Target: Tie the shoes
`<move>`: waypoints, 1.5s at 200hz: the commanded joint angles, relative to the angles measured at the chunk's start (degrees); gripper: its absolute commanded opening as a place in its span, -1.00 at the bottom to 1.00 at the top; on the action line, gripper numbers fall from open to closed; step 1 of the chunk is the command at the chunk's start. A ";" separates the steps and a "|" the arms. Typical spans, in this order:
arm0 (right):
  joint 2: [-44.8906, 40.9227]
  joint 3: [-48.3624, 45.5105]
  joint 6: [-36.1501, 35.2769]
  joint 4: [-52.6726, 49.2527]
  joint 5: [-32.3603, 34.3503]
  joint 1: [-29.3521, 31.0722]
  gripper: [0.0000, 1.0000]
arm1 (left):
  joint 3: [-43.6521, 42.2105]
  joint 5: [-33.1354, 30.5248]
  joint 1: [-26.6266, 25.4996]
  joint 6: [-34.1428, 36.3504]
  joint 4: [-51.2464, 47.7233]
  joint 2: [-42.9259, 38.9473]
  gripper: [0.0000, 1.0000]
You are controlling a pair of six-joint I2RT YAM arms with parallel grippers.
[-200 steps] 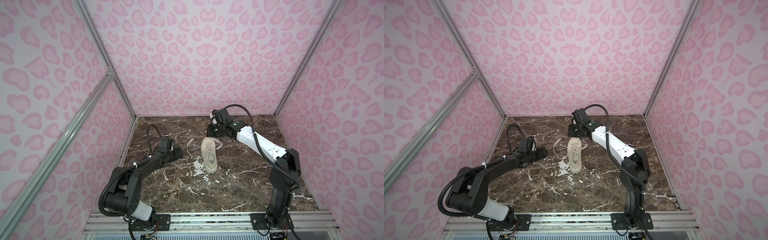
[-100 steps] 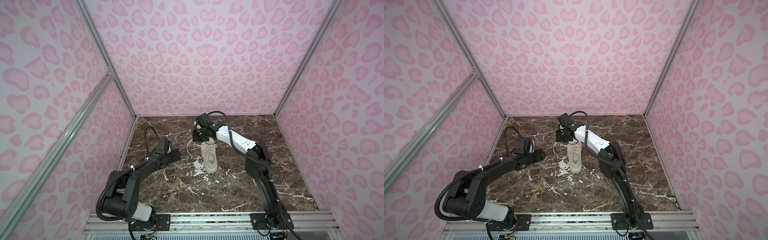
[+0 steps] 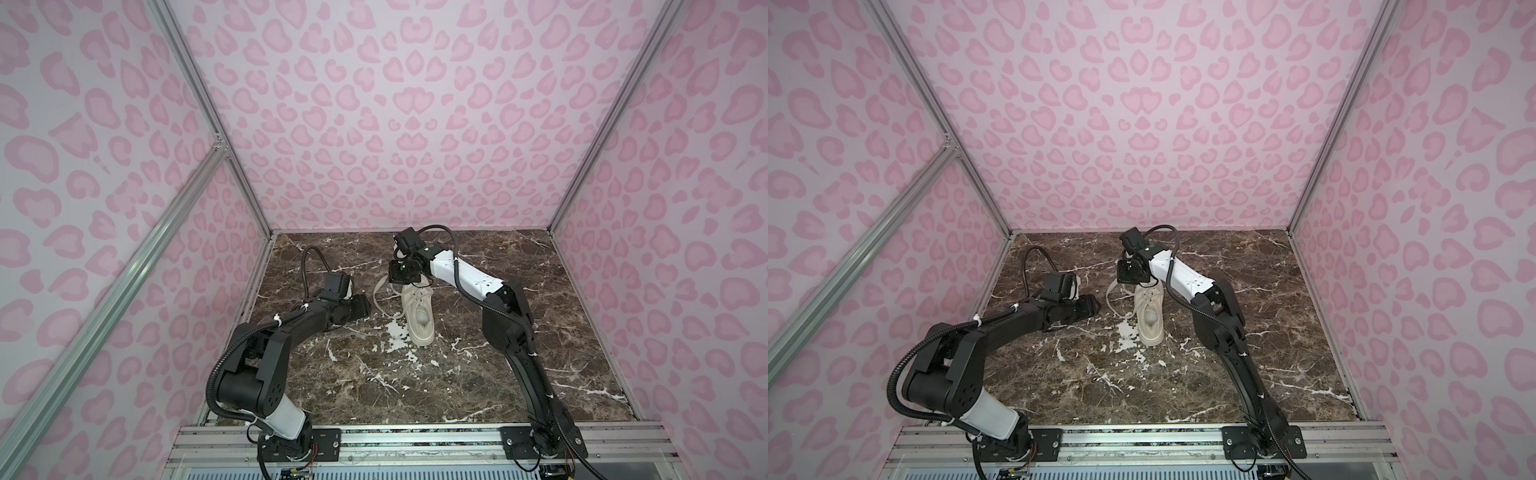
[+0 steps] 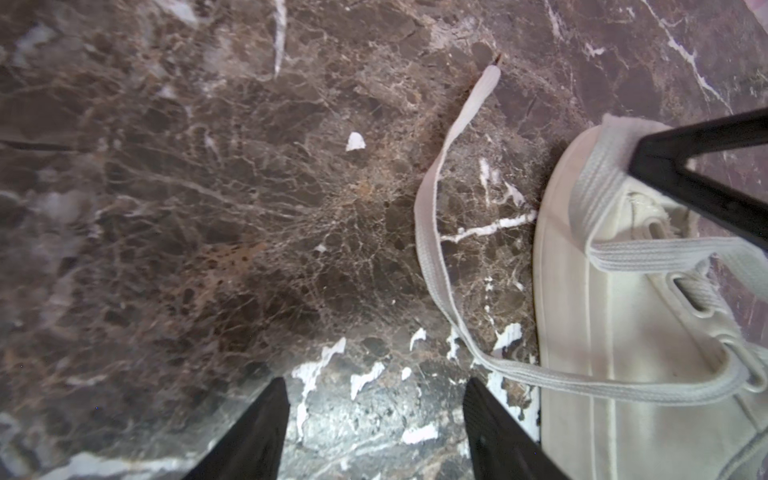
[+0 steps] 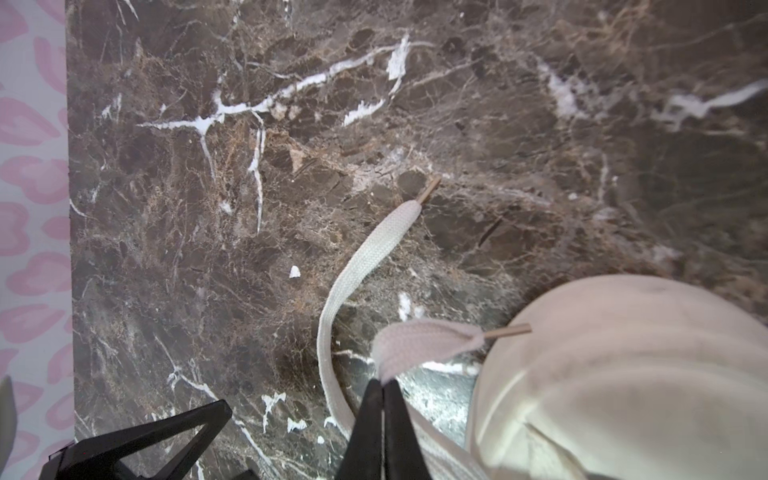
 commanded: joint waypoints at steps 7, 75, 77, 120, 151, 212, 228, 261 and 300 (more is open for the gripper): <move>0.69 1.50 -2.10 -3.54 0.26 -0.14 -0.52 | 2.38 -0.24 -0.63 -0.70 -0.08 1.50 0.36; -8.59 -6.06 -2.83 -1.68 1.00 -2.10 -0.29 | 11.82 -5.50 -4.58 -0.60 -5.08 9.31 0.27; -9.03 -6.66 -2.80 -1.46 1.00 -2.20 -0.29 | 12.28 -5.83 -4.69 -0.56 -5.38 9.61 0.26; -19.27 -19.83 -2.21 2.87 0.53 -5.77 -0.28 | 18.11 -11.28 -5.88 -1.51 -9.91 15.38 0.04; -25.21 -27.48 -2.97 4.43 0.14 -8.96 -0.28 | 20.12 -11.22 -6.91 -1.29 -10.15 18.58 -0.06; -33.38 -36.78 -4.41 5.54 -0.01 -14.18 -0.28 | 22.68 -13.19 -7.64 -0.07 -11.27 21.11 -0.75; -34.75 -38.28 -4.41 5.92 -0.10 -14.94 -0.28 | 22.39 -14.12 -7.69 0.33 -11.64 19.59 -0.84; -36.62 -42.11 -4.33 6.81 -0.08 -15.59 -0.28 | 22.21 -15.25 -8.10 1.42 -12.65 14.32 -0.86; -37.92 -43.89 -3.97 7.70 -0.52 -16.43 -0.28 | 27.02 -15.35 -8.91 5.34 -14.43 11.50 -0.87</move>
